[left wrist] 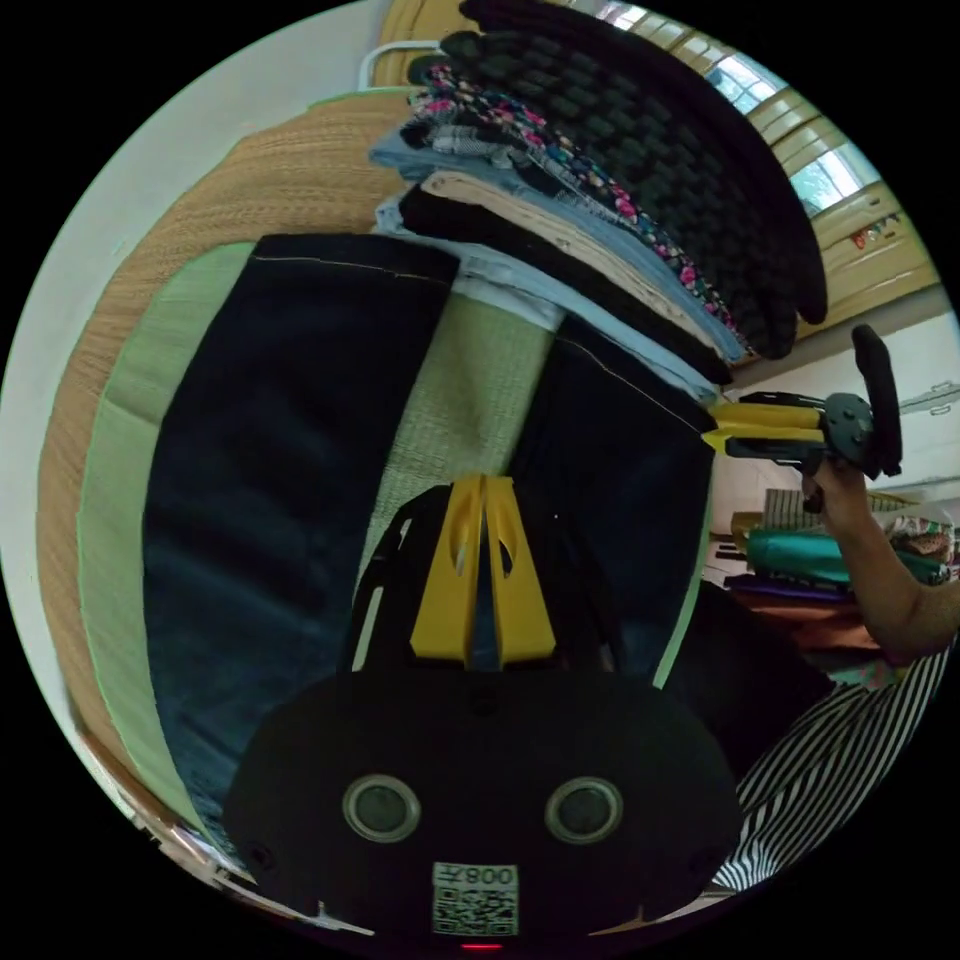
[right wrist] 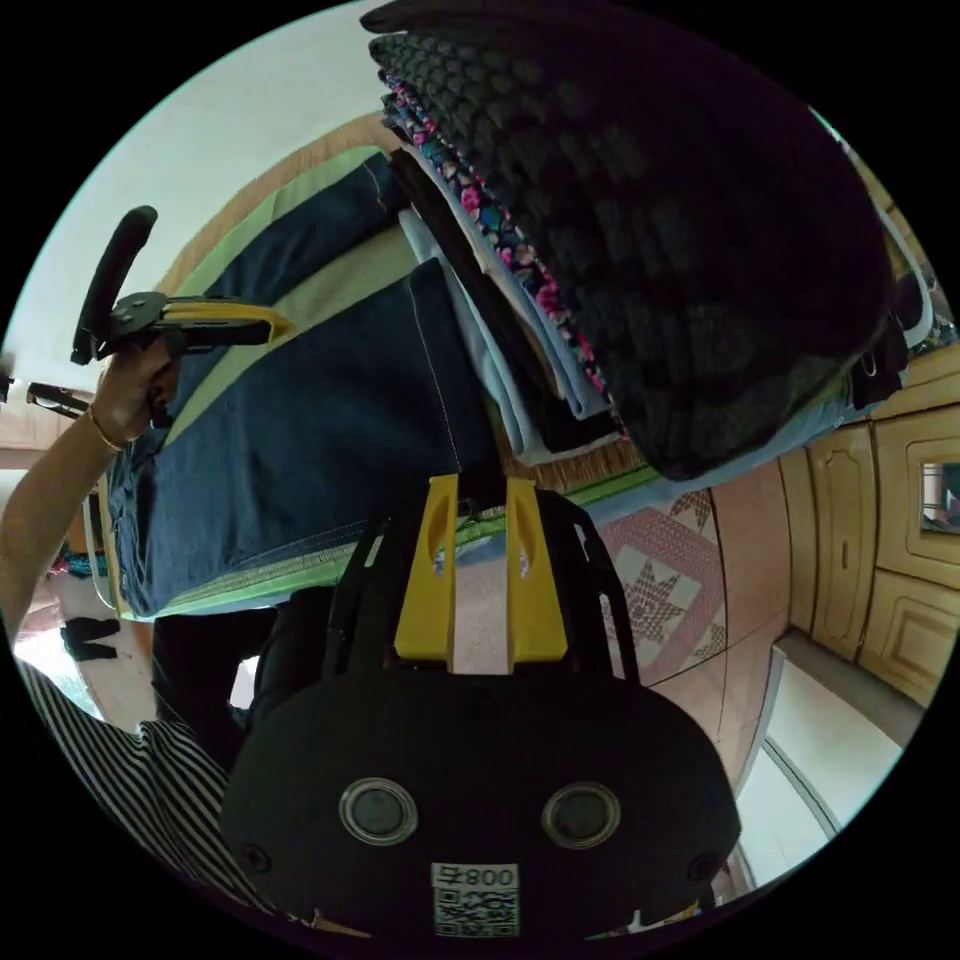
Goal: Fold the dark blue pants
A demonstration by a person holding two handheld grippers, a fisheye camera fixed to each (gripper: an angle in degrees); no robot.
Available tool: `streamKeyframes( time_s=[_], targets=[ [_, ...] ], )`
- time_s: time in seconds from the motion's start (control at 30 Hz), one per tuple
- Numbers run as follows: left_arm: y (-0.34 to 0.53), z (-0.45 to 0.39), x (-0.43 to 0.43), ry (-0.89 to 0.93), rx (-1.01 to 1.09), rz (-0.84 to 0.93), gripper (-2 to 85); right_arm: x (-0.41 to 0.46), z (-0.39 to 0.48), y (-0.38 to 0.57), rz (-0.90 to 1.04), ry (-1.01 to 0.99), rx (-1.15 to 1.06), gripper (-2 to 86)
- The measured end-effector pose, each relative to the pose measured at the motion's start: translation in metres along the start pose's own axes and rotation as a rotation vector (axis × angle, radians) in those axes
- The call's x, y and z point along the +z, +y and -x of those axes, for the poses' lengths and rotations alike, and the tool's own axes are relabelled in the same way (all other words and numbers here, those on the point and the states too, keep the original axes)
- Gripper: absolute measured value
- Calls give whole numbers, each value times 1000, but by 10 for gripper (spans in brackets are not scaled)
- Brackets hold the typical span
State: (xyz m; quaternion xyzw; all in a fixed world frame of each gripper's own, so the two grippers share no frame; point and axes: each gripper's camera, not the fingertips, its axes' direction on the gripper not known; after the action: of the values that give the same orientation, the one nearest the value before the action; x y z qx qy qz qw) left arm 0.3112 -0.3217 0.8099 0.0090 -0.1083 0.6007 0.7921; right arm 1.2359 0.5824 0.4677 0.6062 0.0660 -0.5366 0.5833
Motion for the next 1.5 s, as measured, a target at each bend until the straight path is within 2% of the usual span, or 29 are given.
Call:
streamKeyframes(
  time_s=[0.07,0.17,0.23,0.27,0.43,0.53,0.63,0.7,0.83,0.97,1.07,1.17,1.23,1.33,1.5],
  targets=[
    [21,16,-29,-75,-53,-67,1,-1,-2,4,-28,49,-2,46],
    [48,54,-46,-170,-192,-55,1,7,-13,3,-51,83,8,24],
    [66,73,-41,-127,-234,32,1,15,-21,-2,-82,18,16,14],
    [83,75,-50,-118,-237,-34,1,18,-23,-4,-87,-7,16,12],
    [128,70,-77,-124,-191,-17,0,48,-21,-15,-104,-30,-45,3],
    [156,81,-98,-90,-221,-34,0,70,-13,-27,-109,-14,-99,1],
    [198,90,-136,-52,-280,-126,0,85,-5,-41,-125,-71,-140,1],
    [238,91,-165,-31,-307,-169,0,93,5,-46,-143,-104,-180,1],
    [384,92,-236,-41,-444,-239,1,129,52,-50,-122,-215,-345,1],
    [556,97,-282,-160,-719,-143,0,173,120,-39,-75,-269,-535,1],
    [658,109,-292,-135,-943,-73,0,218,176,-23,-10,-290,-669,1],
    [720,121,-280,-27,-1006,14,1,281,223,0,84,-236,-788,0],
    [747,124,-302,-5,-1029,-64,1,330,238,15,116,-126,-818,-1],
    [788,121,-346,-49,-1018,-159,1,356,230,14,174,-145,-771,0],
    [874,123,-386,-60,-1078,-189,1,394,232,38,200,-164,-780,1]
  ],
)
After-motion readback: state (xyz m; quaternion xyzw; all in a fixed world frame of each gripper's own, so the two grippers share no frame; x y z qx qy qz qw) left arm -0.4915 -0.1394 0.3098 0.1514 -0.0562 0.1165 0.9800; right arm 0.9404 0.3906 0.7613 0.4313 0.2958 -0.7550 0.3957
